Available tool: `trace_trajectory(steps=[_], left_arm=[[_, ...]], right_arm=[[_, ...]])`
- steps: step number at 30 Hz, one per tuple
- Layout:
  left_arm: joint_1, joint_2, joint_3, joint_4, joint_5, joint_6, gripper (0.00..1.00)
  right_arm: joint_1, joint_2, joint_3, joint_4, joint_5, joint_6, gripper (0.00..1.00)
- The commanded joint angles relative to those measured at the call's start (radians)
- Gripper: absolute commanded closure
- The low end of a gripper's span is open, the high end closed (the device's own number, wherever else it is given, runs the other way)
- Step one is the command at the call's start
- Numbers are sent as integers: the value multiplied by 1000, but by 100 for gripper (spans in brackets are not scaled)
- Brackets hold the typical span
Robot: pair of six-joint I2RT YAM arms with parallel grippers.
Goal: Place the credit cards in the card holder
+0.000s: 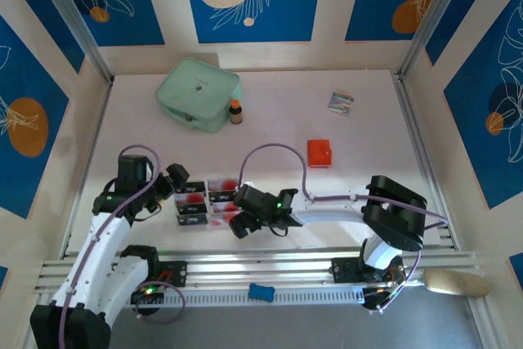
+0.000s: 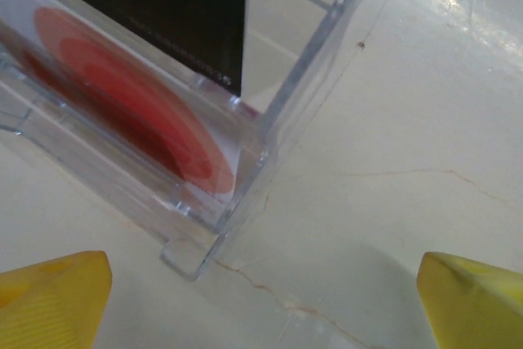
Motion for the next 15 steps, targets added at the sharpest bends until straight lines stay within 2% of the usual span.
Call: trace_trajectory(steps=[1,15], left_arm=[[4,4,-20,22,37,-17,0],[-33,74,-22,133,60,-62,0]], right_arm=[[8,24,26,5,35,8,4],[-46,77,39,7,111,35,4]])
